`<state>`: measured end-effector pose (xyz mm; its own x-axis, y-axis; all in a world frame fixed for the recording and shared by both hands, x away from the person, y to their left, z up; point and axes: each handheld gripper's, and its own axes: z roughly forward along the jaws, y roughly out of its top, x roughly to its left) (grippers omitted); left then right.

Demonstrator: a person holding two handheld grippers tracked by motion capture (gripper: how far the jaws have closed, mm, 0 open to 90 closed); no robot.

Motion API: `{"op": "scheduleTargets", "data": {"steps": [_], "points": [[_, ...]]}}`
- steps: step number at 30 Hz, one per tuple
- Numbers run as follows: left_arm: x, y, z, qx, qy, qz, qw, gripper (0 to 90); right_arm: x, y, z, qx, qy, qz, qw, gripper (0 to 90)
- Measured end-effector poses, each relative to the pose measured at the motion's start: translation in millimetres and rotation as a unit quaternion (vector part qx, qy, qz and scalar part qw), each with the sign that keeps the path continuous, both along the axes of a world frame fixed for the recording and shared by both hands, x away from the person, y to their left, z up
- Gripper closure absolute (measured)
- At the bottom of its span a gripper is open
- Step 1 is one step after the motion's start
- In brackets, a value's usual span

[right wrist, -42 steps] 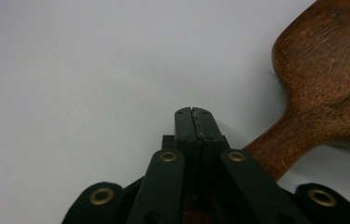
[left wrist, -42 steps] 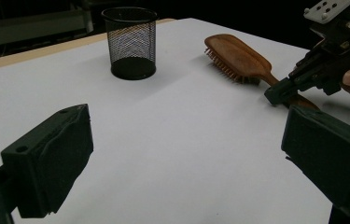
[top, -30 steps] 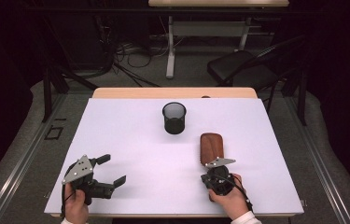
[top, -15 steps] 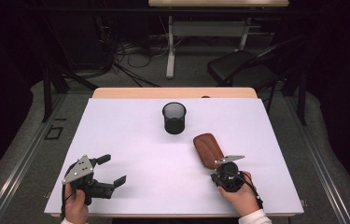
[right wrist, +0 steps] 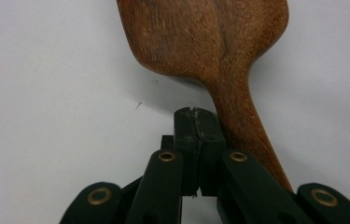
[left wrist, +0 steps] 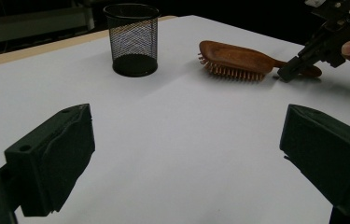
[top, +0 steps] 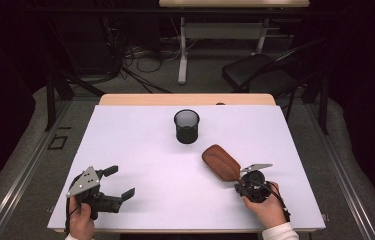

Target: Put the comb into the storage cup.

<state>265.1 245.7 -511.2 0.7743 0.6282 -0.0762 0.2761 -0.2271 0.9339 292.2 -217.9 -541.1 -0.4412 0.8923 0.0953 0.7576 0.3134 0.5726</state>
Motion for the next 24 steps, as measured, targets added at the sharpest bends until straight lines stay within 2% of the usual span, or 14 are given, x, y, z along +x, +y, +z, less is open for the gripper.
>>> {"op": "scheduleTargets", "data": {"steps": [11,24], "points": [[0.2,0.5,-0.1,-0.002,-0.001,-0.001,1.0,3.4,-1.1,1.4,2.5,0.002,-0.001,0.005,1.0,87.3],[0.0,0.5,-0.2,-0.002,0.0,-0.001,1.0,3.7,-3.2,1.8,8.9,0.02,-0.029,0.01,0.9993,81.2]]}}
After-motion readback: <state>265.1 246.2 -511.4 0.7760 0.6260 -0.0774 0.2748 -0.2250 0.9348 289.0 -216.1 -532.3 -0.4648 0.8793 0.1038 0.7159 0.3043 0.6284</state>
